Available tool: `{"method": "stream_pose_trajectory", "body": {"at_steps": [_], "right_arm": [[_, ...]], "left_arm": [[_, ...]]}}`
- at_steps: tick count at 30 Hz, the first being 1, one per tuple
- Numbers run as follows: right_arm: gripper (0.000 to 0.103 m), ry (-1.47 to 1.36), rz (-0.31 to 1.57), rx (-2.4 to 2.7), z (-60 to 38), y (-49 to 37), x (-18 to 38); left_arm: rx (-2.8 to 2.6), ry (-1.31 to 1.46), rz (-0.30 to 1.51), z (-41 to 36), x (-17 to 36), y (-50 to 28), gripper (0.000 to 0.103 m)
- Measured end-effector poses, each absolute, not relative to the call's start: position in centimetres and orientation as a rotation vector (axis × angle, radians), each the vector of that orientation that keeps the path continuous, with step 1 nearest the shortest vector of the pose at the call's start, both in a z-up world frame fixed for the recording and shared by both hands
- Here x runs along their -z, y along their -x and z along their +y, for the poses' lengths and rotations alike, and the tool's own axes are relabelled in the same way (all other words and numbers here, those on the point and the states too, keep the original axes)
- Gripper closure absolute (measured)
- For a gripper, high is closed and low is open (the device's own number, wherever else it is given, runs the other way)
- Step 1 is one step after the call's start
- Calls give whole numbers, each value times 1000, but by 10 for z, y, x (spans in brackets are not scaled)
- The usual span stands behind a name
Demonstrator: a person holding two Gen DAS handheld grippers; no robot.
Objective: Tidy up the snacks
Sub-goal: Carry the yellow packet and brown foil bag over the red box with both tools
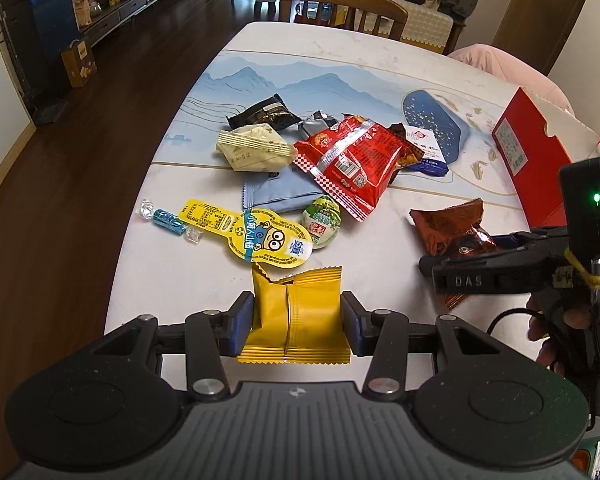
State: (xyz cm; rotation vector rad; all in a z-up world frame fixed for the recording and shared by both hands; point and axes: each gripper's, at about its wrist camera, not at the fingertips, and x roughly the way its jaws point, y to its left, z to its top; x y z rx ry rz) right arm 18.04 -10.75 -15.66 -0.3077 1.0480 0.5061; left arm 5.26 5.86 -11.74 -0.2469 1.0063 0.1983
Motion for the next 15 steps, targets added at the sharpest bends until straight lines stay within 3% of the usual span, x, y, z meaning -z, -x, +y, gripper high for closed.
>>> {"method": "stream_pose_trajectory", "body": {"at_steps": [4,8,15], "right_arm": [[32,284,1051,-504,-109,-184,155],[52,257,1036,-520,-113,-184,151],[53,231,1016,-529,-120,-177,143]], "left_arm": [[-196,242,1011,56,118,-54,57],[-189,239,1013,54,118,-55,57],[-173,231,1015,48,117,-60,57]]}}
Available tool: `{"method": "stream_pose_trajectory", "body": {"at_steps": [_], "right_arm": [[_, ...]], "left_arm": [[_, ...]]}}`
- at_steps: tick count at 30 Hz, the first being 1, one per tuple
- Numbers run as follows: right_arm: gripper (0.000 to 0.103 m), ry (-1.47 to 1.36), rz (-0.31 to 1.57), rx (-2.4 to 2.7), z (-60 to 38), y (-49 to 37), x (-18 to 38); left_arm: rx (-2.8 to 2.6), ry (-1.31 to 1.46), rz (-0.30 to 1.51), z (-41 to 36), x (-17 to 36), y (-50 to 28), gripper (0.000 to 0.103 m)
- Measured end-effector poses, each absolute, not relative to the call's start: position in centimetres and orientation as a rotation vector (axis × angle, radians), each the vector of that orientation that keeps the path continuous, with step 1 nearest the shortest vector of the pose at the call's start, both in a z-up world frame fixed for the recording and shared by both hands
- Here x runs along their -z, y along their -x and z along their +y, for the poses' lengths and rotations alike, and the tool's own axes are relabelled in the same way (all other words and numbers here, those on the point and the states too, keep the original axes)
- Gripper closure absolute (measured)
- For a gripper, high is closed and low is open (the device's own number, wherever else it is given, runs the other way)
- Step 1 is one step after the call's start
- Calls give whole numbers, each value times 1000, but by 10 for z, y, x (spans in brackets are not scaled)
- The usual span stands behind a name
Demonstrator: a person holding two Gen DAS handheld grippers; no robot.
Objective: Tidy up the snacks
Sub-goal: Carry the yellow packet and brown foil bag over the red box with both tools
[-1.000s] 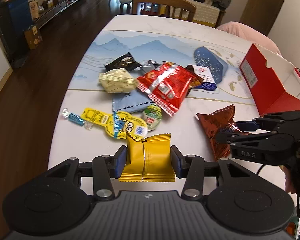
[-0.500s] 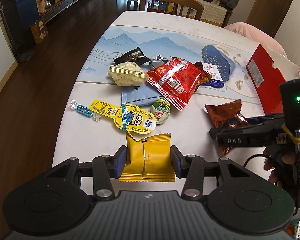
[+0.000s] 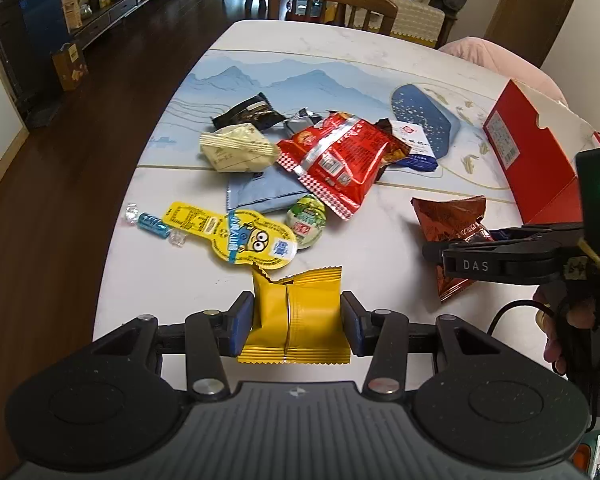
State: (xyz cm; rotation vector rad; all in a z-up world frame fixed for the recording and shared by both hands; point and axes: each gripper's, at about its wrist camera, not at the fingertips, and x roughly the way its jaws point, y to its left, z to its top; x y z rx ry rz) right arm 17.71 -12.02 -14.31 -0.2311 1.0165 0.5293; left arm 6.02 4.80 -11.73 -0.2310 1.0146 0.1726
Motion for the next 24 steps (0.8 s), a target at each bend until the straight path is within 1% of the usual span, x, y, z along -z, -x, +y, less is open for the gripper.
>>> {"method": "stream_pose_trajectory", "body": {"at_steps": [9,15,19,24], "right_arm": [[53,145,923,-537,-163,-173,79],[53,89,855,-493,-217,-191,40],[53,69,826,-441,-253,-210,26],[53,62,807,-381,-292,-234,22]], "left_arm": [[-95,191,966,20,92,-87,57],[-7,136,918,-21,66,-126,57],[49,104,886,-54,49,-157,57],[106,76,865,-95,36,-196,57]]}}
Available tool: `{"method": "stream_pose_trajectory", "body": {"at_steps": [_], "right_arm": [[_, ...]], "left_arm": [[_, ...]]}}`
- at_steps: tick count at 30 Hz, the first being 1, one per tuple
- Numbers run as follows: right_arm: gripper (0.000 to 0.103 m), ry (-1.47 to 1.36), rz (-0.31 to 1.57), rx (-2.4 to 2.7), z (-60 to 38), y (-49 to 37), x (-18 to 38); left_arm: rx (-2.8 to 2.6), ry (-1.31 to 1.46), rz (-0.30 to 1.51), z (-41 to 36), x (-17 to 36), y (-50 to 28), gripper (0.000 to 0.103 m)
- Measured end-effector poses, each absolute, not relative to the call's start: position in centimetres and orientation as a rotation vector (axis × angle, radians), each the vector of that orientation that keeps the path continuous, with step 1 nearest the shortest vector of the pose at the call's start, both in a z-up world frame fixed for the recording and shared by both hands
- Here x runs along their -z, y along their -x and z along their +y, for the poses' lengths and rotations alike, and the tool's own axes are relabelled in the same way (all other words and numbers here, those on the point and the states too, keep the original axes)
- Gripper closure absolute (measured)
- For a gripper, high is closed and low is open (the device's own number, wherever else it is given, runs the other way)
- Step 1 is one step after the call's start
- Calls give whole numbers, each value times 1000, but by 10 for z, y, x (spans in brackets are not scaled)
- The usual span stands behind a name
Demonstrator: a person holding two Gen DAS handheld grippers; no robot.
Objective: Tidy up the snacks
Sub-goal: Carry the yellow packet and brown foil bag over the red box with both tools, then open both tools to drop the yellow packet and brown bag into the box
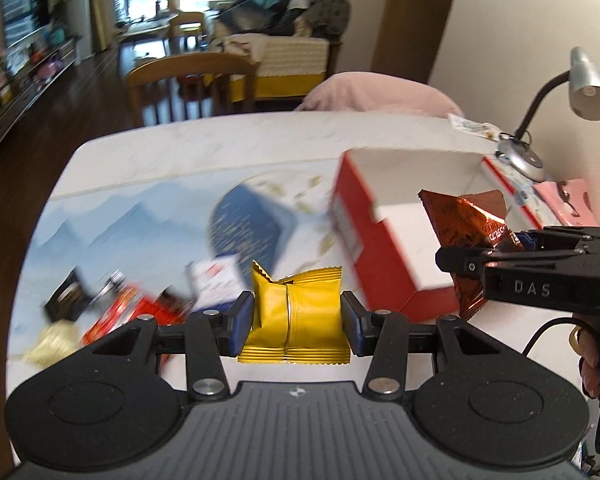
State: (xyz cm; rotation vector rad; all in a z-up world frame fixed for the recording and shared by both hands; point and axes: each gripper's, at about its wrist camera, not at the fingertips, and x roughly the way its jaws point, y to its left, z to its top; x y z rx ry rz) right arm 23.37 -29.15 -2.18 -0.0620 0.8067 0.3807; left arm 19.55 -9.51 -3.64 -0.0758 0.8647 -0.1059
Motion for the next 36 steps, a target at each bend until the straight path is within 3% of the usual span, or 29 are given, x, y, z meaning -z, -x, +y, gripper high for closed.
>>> {"method": "stream_pose_trajectory", "body": {"at_steps": [18,36], "right_arm": [[53,80,899,-289,-379,-305,56],[53,153,1051,-309,-383,-331,100]], "left_arm": [[239,-62,960,-227,60,-310,57],[262,-211,1136,-267,125,-354,57]]}}
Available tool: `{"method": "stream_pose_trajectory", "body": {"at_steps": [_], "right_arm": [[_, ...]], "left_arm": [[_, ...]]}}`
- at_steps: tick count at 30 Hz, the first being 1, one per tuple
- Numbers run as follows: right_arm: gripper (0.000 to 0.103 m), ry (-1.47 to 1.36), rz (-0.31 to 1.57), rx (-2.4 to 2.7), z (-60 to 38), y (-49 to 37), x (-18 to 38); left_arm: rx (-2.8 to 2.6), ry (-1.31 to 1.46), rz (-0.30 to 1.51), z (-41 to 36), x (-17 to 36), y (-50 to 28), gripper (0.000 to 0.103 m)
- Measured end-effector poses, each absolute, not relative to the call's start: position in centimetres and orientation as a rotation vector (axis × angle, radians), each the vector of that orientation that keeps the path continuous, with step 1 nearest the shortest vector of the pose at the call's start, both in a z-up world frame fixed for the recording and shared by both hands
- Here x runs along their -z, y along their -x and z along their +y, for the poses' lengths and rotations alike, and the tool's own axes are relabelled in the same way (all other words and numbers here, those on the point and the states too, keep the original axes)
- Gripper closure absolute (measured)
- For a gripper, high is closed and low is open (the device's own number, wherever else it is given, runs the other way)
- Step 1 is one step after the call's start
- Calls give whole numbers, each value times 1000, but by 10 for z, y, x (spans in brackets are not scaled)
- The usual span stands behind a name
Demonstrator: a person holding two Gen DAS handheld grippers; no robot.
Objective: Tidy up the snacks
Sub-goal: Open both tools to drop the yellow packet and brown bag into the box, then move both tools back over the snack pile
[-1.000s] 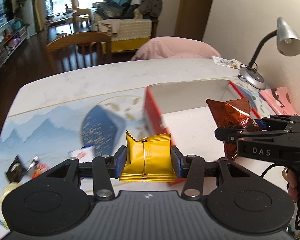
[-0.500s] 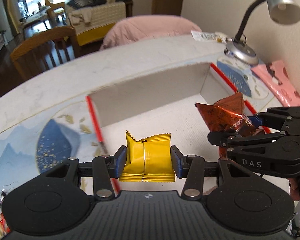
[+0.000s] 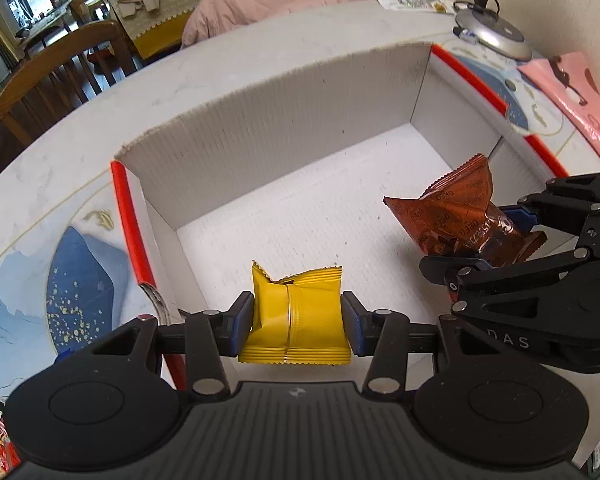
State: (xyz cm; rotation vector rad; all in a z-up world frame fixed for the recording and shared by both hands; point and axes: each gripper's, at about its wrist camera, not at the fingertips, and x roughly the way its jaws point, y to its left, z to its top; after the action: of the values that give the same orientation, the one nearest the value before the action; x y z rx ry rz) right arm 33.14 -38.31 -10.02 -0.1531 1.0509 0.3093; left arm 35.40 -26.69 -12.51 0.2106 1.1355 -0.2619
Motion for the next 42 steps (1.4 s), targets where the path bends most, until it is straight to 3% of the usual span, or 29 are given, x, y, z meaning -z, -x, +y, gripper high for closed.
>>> {"method": "stream_pose_trajectory", "body": {"at_steps": [6,10,14,24,28,34,39,42], "right_arm": [[52,151,1063,-320,-382,-334,101],[44,155,1052,-315,-383,-338,101],[44,146,1038,-312,-386,-338,98],[41,83,959,-344,-396,-317,63],[21,66,890,-365,-392,-299,41],[19,38,818,-396,-379,-274,14],[8,27,766,-427,-357,-250,-1],[4,27,741,-447,-340,-236,-8]], "left_arm": [[266,-210,1139,-264,129,-354,56],[271,-192,1135,-264,127,-354,51],[273,-174,1119,-259,123,-351,51],[248,-91,1044,-237,95,-330,49],[244,-60,1000,-225,79,-315,49],[244,-35,925,-203,54,-285,49],[233,-5,872,-175,39,-257,48],[220,28,840,-152,31,-239,38]]}}
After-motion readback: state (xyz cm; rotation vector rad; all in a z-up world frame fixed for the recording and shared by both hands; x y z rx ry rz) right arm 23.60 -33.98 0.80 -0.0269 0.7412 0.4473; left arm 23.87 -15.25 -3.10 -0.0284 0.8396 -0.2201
